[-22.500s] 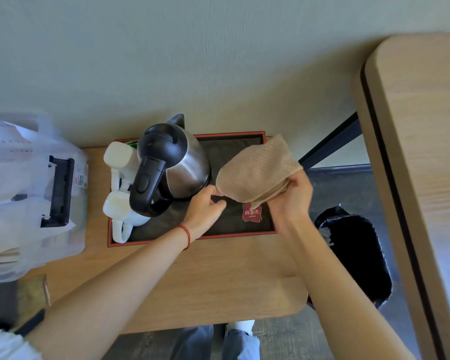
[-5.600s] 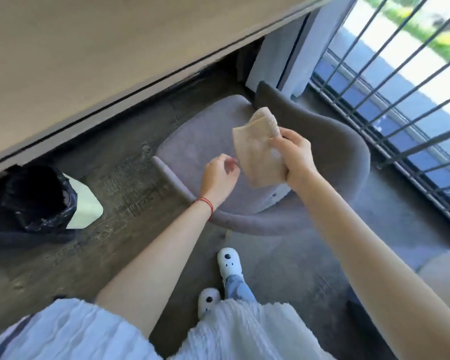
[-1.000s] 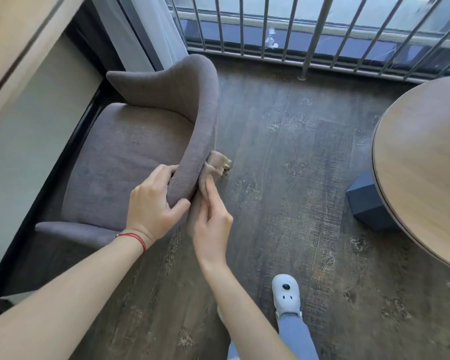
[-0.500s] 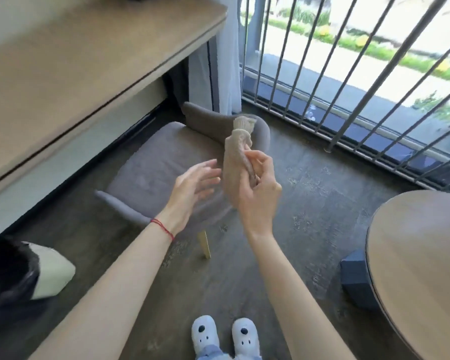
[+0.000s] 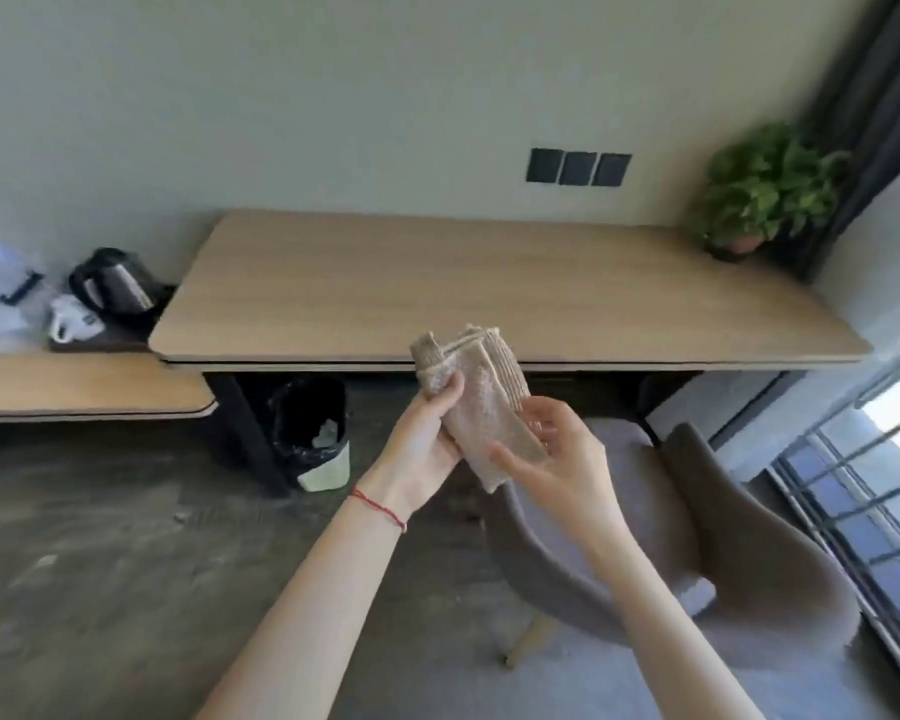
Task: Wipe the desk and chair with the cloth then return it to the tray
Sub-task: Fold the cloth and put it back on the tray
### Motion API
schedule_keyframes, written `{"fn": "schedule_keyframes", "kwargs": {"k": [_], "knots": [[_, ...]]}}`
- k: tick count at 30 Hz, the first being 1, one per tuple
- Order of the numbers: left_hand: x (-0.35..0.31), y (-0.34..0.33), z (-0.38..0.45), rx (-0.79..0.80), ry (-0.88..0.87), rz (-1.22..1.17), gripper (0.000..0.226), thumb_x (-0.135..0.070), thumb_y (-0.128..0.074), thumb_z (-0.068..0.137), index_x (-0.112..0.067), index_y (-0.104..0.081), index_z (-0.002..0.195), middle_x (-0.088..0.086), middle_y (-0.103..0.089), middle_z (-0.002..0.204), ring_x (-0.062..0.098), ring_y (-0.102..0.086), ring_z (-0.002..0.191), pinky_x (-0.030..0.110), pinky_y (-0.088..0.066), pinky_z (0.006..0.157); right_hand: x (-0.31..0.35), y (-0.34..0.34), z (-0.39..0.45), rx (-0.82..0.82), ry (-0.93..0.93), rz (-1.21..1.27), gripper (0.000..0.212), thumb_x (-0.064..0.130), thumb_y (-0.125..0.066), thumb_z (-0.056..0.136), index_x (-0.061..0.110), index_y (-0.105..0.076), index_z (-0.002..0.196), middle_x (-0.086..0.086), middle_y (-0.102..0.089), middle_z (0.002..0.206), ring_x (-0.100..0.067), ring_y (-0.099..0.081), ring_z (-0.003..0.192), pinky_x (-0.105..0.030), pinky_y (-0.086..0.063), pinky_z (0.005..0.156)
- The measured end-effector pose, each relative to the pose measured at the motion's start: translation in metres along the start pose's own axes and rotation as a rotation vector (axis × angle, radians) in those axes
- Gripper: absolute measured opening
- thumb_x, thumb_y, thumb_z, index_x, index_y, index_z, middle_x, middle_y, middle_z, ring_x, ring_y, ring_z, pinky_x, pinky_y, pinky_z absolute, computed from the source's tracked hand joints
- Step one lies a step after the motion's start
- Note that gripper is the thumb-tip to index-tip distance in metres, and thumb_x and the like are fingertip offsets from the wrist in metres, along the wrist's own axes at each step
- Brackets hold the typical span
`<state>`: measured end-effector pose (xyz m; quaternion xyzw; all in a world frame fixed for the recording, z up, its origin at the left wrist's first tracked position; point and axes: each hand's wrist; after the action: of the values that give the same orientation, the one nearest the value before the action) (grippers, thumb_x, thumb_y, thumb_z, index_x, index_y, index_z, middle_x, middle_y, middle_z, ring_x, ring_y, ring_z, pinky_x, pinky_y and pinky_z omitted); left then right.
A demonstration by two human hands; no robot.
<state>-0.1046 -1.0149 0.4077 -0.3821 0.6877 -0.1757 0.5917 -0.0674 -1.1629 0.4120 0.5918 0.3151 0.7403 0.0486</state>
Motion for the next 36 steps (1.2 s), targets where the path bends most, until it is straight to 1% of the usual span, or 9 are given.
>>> {"fn": "schedule_keyframes", "kwargs": {"k": [6,11,15,19,24,27,29,33,36], "knots": [[-0.115,0.111,0.018,-0.117,-0.148,-0.178,0.036,-0.025,-0.047,0.095,-0.013,-0.053,0.128,0.01,-0.064,0.123,0.024,-0.06,0.114,0.042,-0.049,0.094,0.072,-0.131,0.086,0.141,0.041,-0.07,0.051,0.035,-0.084,0.066,0.018,-0.055,0.105,0.004,-0.06,0.101,-0.015,-0.059,0.091,-0.021,-0.047,0.073],[-0.213,0.193,0.043,-0.194,-0.197,-0.281,0.038,-0.028,-0.042,0.097,-0.012,-0.05,0.131,0.013,-0.06,0.128,0.028,-0.056,0.119,0.045,-0.046,0.096,0.132,-0.24,0.145,0.146,-0.235,0.441,0.066,0.023,-0.087,0.063,0.017,-0.047,0.115,0.003,-0.057,0.104,-0.01,-0.066,0.081,-0.023,-0.05,0.069],[-0.274,0.245,0.073,-0.218,-0.265,-0.277,0.035,-0.028,-0.041,0.097,-0.013,-0.057,0.125,0.013,-0.063,0.126,0.029,-0.057,0.119,0.045,-0.047,0.097,0.165,-0.315,0.188,0.271,-0.331,0.637,0.052,0.03,-0.086,0.064,0.003,-0.065,0.103,-0.005,-0.069,0.091,-0.012,-0.067,0.078,-0.021,-0.051,0.069],[-0.321,0.297,0.11,-0.233,-0.28,-0.313,0.044,-0.03,-0.041,0.097,-0.007,-0.047,0.134,0.02,-0.054,0.135,0.032,-0.051,0.125,0.047,-0.04,0.104,0.19,-0.373,0.241,0.314,-0.084,0.526,0.009,0.012,-0.074,0.08,0.018,-0.071,0.086,0.008,-0.074,0.079,-0.005,-0.066,0.076,-0.012,-0.049,0.064],[-0.371,0.353,0.166,-0.268,-0.358,-0.173,0.06,-0.043,-0.05,0.088,-0.011,-0.043,0.138,0.019,-0.048,0.135,0.026,-0.05,0.117,0.039,-0.042,0.099,0.228,-0.429,0.33,0.476,0.365,0.342,0.017,0.002,-0.056,0.086,0.017,-0.05,0.09,0.018,-0.058,0.079,0.0,-0.051,0.072,-0.016,-0.04,0.063],[-0.399,0.385,0.191,-0.318,-0.329,-0.096,0.094,-0.064,-0.07,0.061,-0.022,-0.04,0.14,0.004,-0.049,0.137,0.019,-0.049,0.124,0.038,-0.043,0.1,0.261,-0.458,0.384,0.535,0.523,0.203,0.029,0.002,-0.052,0.087,0.03,-0.042,0.091,0.025,-0.054,0.071,0.003,-0.045,0.057,-0.01,-0.033,0.052],[-0.421,0.41,0.204,-0.332,-0.307,0.058,0.1,-0.07,-0.07,0.054,-0.029,-0.039,0.139,-0.001,-0.052,0.139,0.016,-0.049,0.127,0.036,-0.044,0.1,0.281,-0.477,0.419,0.56,0.613,0.118,0.027,0.002,-0.053,0.09,0.027,-0.042,0.095,0.021,-0.056,0.065,0.0,-0.046,0.052,-0.01,-0.034,0.049],[-0.469,0.466,0.221,-0.308,-0.278,0.258,0.068,-0.055,-0.083,0.05,-0.024,-0.066,0.108,-0.001,-0.072,0.108,0.017,-0.064,0.109,0.024,-0.053,0.086,0.311,-0.529,0.481,0.586,0.558,0.105,0.012,0.019,-0.053,0.096,0.01,-0.045,0.101,-0.03,-0.06,0.078,-0.044,-0.056,0.067,-0.053,-0.046,0.061],[-0.505,0.509,0.242,-0.376,-0.255,0.377,0.053,-0.044,-0.082,0.061,-0.02,-0.068,0.106,0.006,-0.071,0.109,0.023,-0.064,0.107,0.035,-0.053,0.088,0.307,-0.58,0.518,0.508,0.289,0.189,0.017,0.025,-0.057,0.094,0.012,-0.049,0.101,-0.018,-0.065,0.081,-0.036,-0.062,0.075,-0.046,-0.052,0.067]]}}
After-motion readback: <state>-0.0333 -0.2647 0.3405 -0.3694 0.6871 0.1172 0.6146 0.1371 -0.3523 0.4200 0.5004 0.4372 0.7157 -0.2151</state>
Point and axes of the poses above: each hand's wrist, its own z-axis towards the middle knuckle, its own y-axis out of the back of the hand, x = y × z
